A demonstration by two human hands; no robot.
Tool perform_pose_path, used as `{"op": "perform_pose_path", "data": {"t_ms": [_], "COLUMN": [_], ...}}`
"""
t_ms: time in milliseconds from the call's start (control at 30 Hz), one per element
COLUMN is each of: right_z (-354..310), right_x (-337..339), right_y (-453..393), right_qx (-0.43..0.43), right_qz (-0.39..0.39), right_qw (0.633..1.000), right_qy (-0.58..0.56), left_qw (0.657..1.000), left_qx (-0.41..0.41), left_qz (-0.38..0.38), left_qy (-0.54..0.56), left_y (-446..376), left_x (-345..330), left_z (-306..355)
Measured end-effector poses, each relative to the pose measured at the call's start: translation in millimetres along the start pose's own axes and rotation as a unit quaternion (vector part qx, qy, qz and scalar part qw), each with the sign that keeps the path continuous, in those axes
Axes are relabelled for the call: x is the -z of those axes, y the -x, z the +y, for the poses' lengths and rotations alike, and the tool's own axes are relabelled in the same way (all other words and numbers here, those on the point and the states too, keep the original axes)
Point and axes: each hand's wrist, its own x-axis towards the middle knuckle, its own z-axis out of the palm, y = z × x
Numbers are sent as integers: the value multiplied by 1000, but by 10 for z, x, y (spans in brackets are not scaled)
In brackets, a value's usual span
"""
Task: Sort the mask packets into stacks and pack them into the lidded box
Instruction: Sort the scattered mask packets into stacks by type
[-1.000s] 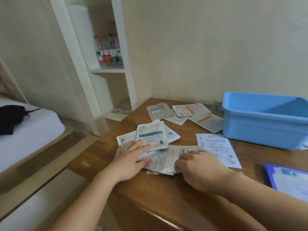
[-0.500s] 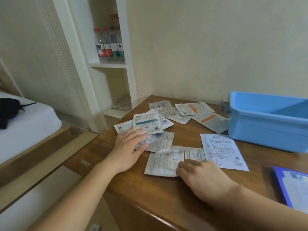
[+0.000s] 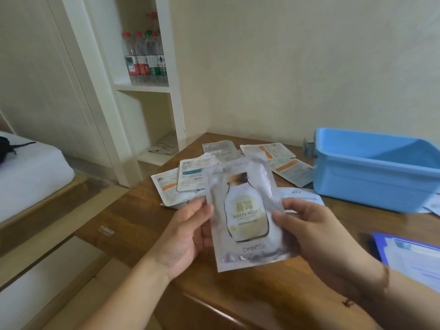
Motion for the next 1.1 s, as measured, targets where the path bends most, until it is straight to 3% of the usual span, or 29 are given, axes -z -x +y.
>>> {"op": "perform_pose_path", "data": {"t_ms": [100, 200, 267, 333, 400, 467, 533, 600, 733, 833, 933, 1033, 1100], "right_z": [102, 107, 123, 153, 220, 263, 253, 248, 184, 147, 155, 157, 148], "right_x": [57, 182, 336, 459, 590, 658, 662, 668, 655, 628, 580, 459, 300], "right_y": [21, 38, 1, -81, -185, -263, -297, -360, -570, -776, -888, -917, -915], "right_qx": [-38, 14, 92, 107, 75, 47, 46, 53, 48, 43, 45, 74, 123], "right_qz": [-6, 33, 102, 127, 95, 52, 37, 19, -29, -34, -18, 34, 53], "right_qw": [999, 978, 923, 844, 775, 742, 734, 735, 745, 760, 763, 762, 764], "right_qy": [25, 204, 359, 509, 620, 667, 676, 676, 665, 647, 644, 643, 631], "left_qw": [996, 980, 962, 932, 894, 834, 753, 714, 704, 692, 702, 723, 700], "left_qx": [22, 77, 113, 138, 133, 93, 27, -10, 34, 7, 8, -29, -63], "left_qz": [76, 73, 42, 22, 20, 46, 47, -16, -134, -130, -139, -59, 26], "left_qy": [-50, -167, -245, -335, -428, -542, -655, -700, -696, -711, -699, -688, -711], "left_y": [-39, -23, -20, -19, -56, -57, 10, 92, 136, 99, 94, 6, -126], "left_x": [-105, -119, -148, -185, -239, -303, -393, -483, -596, -601, -586, -358, -18], "left_z": [-4, 3, 23, 27, -6, -46, -55, -65, -158, -263, -206, -53, 54]}}
